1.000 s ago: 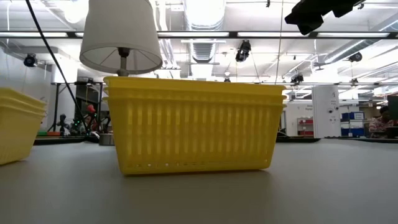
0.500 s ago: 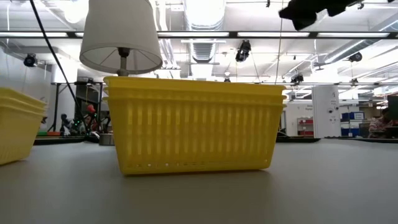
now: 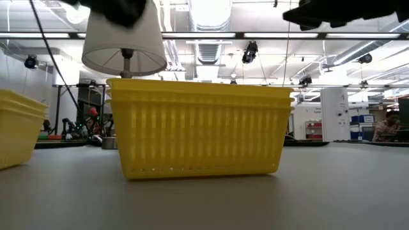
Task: Stack baskets by color
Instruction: Return to Home Position
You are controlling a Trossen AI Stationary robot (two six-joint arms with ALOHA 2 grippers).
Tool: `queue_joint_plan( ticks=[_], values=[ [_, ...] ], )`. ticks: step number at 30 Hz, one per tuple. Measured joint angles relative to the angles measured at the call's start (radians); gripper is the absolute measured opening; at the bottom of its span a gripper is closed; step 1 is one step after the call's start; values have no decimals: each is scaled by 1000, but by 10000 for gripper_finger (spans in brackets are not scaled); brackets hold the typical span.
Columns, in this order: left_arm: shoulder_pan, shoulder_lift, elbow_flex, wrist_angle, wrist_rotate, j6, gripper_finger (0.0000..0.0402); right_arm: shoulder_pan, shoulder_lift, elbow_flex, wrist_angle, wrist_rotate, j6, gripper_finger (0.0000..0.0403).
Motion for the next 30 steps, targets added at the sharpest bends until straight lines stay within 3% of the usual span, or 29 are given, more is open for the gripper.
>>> queue_joint_plan(
  ticks=[5, 11, 18, 26, 30],
  values=[
    [227, -182, -223, 47, 107, 96, 0, 0, -94, -99, 0, 0, 46, 149],
    [371, -461, -424, 103, 158, 121, 0, -10, -234, -241, 33, 9, 35, 107],
    [394, -755, -605, 150, 156, 83, 0, -68, -463, -341, 0, 10, -33, 47],
    [394, -1000, -742, 143, 133, 40, 0, -110, -746, -357, -247, 10, -29, 10],
    [396, -1112, -798, 137, 122, 38, 0, -113, -761, -364, -302, 1, -18, 9]
  ],
)
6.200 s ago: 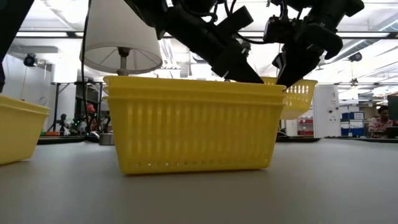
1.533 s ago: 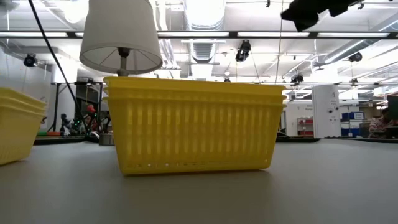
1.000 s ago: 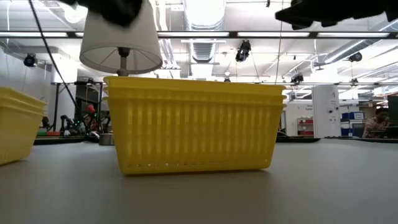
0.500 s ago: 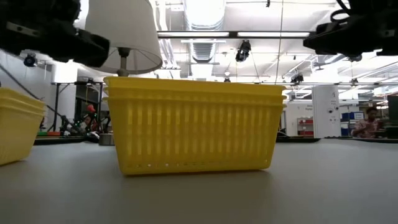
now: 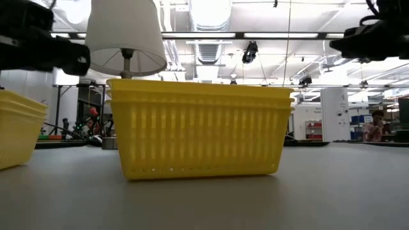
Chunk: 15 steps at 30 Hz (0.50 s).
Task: Stack baskets by color
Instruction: Return to Home Position
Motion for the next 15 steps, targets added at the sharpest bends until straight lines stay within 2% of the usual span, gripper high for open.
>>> queue_joint_plan(
  ticks=[4, 7, 12, 15],
  values=[
    [0, -80, -4, -44, -20, 1, 0, -1, 7, -44, 45, -28, 22, 9],
    [1, -115, -4, -48, -23, 1, 0, 0, -4, -121, 167, -32, 43, 8],
    [2, -116, -5, -58, -113, 2, 0, 0, 38, -122, 195, -43, 37, 8],
    [2, -102, -5, -55, -128, 20, 0, 0, 43, -122, 222, -37, -9, 8]
  ],
)
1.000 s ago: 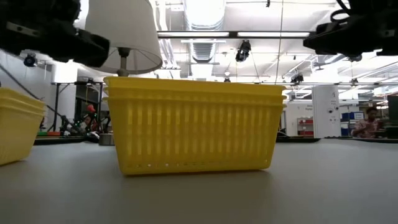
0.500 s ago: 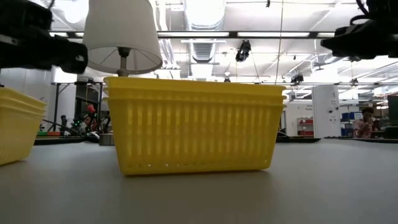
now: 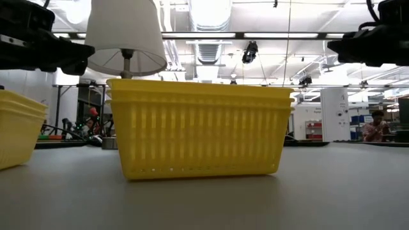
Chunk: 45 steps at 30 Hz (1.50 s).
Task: Stack baskets by color
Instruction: Return to Home Position
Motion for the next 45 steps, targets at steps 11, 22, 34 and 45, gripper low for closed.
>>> queue_joint_plan(
  ticks=[11, 22, 34, 45],
  values=[
    [0, 48, -2, 8, -1, 0, 0, 0, 1, 8, 2, -9, 9, 9],
    [-1, 88, -3, 9, -2, 0, 0, 0, 2, 8, 2, -9, 9, 9],
    [-1, 132, -3, 9, -2, 0, 0, 0, 2, 9, 2, -9, 9, 9],
    [-1, 161, -3, 8, -2, 0, 0, 0, 2, 9, 2, -8, 9, 9]
  ],
)
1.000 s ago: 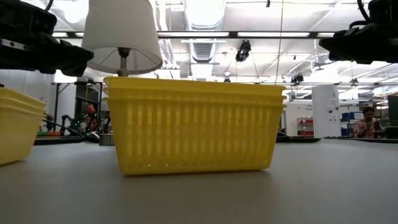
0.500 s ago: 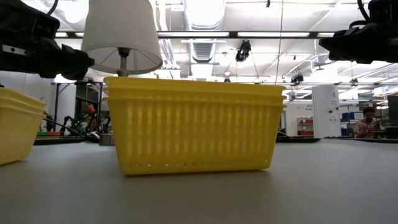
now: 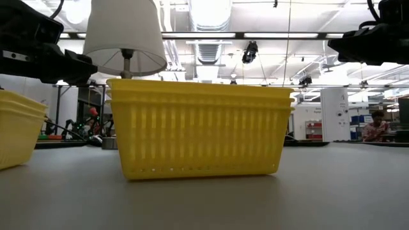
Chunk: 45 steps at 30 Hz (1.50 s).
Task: Stack baskets by color
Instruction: Return to Home Position
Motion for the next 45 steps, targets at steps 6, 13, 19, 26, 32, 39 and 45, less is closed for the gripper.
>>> queue_joint_plan(
  ticks=[6, 13, 19, 26, 32, 39, 45],
  values=[
    [0, 14, 0, 1, 0, 0, 0, 0, 0, 0, 0, 0, 0, 9],
    [1, 17, 0, 0, 0, 0, 0, 0, 0, 0, 0, 0, 0, 9],
    [0, 20, 0, 0, 0, 0, 0, 0, 0, 0, 0, 0, 0, 9],
    [0, 20, 0, 0, 0, 0, 0, 0, 0, 0, 0, 0, 0, 9],
    [0, 20, 0, 0, 0, 0, 0, 0, 0, 0, 0, 0, 0, 9],
    [0, 19, 0, 0, 0, 0, 0, 0, 0, 0, 0, 0, 0, 9],
    [0, 19, 0, 0, 0, 0, 0, 0, 0, 0, 0, 0, 0, 9]
  ],
)
